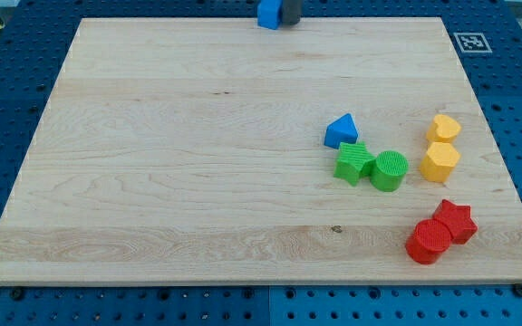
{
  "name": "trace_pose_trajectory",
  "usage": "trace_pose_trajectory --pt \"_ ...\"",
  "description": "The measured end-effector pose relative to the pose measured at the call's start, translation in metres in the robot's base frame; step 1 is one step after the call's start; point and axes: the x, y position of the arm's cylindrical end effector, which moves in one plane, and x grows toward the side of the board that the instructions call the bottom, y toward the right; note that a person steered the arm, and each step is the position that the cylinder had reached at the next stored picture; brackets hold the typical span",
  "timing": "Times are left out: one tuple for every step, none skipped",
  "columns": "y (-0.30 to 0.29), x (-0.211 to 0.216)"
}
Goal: Slide yellow hexagon to the green circle
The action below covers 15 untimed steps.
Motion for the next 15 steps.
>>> trace_pose_trajectory --pt "-0.009 0.0" --pt "0.041 0.016" --pt "0.073 0.047" --pt "0.073 0.062" --pt "0.076 0.082" --pt "0.092 0.117" --pt "0.126 0.136" --pt "0.152 0.152" --pt "0.153 0.153" --pt "0.163 0.185" --pt "0.178 0.187" --pt "0.229 0.195" --pt "0.229 0.206" --pt "0.22 0.241" --pt "0.192 0.277"
